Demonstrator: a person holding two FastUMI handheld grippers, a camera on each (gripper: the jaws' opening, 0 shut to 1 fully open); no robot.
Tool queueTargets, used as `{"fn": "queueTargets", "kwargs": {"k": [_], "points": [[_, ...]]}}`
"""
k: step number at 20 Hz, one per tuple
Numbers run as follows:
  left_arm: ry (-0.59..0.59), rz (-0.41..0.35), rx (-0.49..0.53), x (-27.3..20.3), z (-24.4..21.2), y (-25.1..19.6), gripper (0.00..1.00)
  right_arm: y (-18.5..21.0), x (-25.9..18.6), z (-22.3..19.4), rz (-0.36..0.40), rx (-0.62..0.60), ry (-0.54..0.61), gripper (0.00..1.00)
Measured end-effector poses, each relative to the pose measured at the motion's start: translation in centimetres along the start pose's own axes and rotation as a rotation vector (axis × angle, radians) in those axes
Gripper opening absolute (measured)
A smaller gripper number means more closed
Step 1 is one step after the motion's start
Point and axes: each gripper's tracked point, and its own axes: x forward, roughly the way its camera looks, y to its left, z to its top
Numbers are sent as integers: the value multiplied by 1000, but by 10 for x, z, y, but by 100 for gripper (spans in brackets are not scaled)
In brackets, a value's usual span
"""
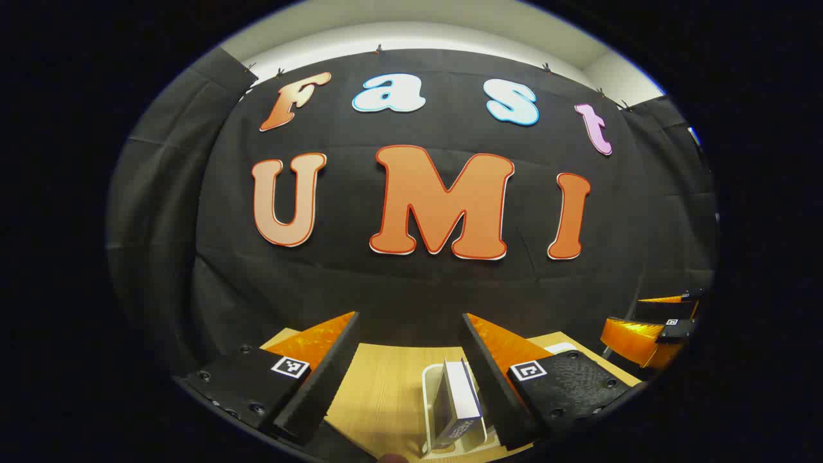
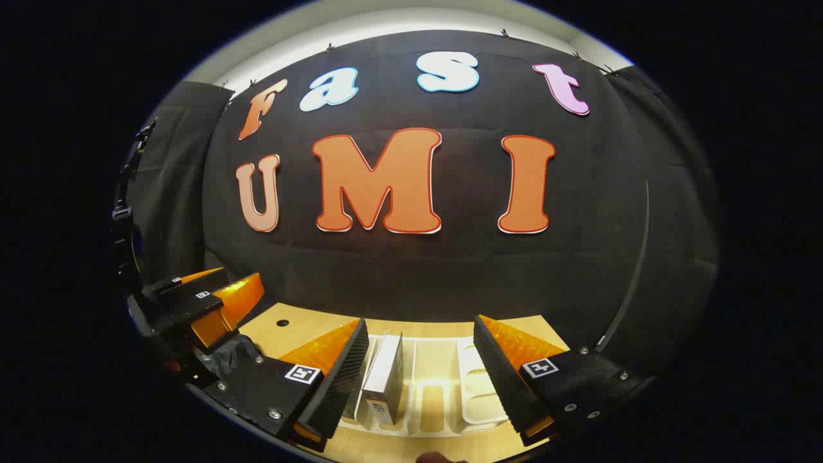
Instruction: Open the schoolbag, grab two books from the bookshelf and put them into the schoolbag.
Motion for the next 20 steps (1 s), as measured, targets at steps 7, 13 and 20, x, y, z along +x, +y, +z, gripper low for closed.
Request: {"fn": "queueTargets", "kwargs": {"k": [7, 13, 20], "points": [[-37, -2, 20, -15, 5, -1, 97, 1, -3, 7, -4, 3, -62, 98], [-38, 37, 56, -27, 3, -9, 95, 1, -6, -1, 24, 24, -49, 98], [-65, 26, 49, -37, 10, -18, 97, 2, -7, -2, 49, 16, -60, 98]]}}
